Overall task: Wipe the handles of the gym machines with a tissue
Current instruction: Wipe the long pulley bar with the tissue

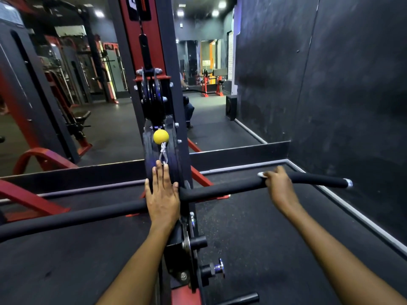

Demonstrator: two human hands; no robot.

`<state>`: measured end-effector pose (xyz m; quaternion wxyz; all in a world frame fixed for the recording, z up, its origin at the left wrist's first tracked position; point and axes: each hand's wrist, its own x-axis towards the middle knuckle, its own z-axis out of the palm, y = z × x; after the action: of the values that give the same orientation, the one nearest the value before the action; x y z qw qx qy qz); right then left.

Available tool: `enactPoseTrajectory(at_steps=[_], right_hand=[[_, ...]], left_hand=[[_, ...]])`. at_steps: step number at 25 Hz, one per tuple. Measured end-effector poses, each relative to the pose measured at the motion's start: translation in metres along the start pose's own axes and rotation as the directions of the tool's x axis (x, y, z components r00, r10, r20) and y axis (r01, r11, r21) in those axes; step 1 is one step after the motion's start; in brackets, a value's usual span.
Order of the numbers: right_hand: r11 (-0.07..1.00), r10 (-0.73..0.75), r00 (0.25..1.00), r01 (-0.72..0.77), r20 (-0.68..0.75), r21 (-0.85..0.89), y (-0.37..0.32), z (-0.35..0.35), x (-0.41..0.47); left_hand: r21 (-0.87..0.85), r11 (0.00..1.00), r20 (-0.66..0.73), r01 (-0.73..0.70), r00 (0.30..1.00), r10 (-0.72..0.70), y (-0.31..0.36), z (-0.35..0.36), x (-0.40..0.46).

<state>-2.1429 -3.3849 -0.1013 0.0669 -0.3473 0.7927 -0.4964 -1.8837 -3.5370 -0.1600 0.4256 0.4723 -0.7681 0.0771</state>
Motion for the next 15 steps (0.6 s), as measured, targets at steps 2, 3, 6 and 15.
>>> enactPoseTrajectory(at_steps=[2, 3, 6, 15], right_hand=[[0.999, 0.048, 0.999, -0.048, -0.007, 0.01, -0.008, 0.005, 0.001], [0.994, 0.068, 0.996, -0.073, 0.059, 0.081, -0.02, 0.016, -0.009], [0.991, -0.075, 0.945, 0.034, 0.318, 0.131, -0.044, 0.047, -0.048], [0.996, 0.076, 0.997, -0.077, 0.032, 0.032, 0.009, -0.027, 0.011]], left_hand=[[-0.006, 1.0, 0.026, 0.003, 1.0, -0.003, 0.001, -0.002, -0.001], [-0.007, 1.0, 0.033, 0.01, 0.999, -0.009, 0.003, -0.004, -0.002], [-0.093, 0.988, -0.015, 0.122, 0.992, -0.124, 0.033, -0.016, 0.009], [-0.15, 0.946, 0.22, -0.287, 0.923, 0.315, 0.176, 0.029, -0.002]])
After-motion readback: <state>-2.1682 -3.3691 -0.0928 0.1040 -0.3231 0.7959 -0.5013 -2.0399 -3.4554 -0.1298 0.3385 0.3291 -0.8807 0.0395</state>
